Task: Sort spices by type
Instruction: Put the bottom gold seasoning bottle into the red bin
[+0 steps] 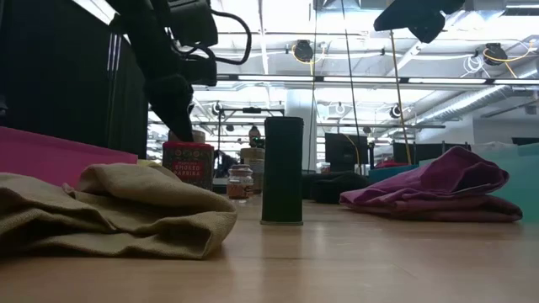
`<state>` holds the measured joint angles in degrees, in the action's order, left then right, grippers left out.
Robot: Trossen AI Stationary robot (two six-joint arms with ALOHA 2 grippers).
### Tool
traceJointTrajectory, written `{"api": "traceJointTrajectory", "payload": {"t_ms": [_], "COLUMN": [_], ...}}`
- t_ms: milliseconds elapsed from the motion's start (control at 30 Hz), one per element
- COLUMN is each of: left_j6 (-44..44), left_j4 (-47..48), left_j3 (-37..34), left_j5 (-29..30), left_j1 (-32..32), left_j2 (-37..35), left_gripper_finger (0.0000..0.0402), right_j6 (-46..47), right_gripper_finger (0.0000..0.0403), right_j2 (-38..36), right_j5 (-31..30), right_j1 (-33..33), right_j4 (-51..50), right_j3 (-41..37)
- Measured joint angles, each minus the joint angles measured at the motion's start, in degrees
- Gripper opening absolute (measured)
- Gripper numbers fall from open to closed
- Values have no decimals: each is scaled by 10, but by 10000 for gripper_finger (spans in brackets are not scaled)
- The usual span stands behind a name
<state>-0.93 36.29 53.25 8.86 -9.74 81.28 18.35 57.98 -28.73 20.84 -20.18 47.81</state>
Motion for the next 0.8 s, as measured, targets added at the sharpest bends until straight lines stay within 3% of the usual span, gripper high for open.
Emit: {"api": "traceJointTrajectory", "payload": {"t_ms": [300,800], "left_j6": [-1,14], "left_j4": [-1,-7], "left_j3": [0,40], "left_j5": [3,22], "left_j1": [0,1], "left_j2": [0,-4], "left_gripper_finger": [288,286], "right_j6": [0,0], "right_gripper_finger": [0,0], "right_j2": [0,0], "right_j5": [0,0], "right_j1": [0,0], "right_j4": [0,0], "right_j3": [0,0]}}
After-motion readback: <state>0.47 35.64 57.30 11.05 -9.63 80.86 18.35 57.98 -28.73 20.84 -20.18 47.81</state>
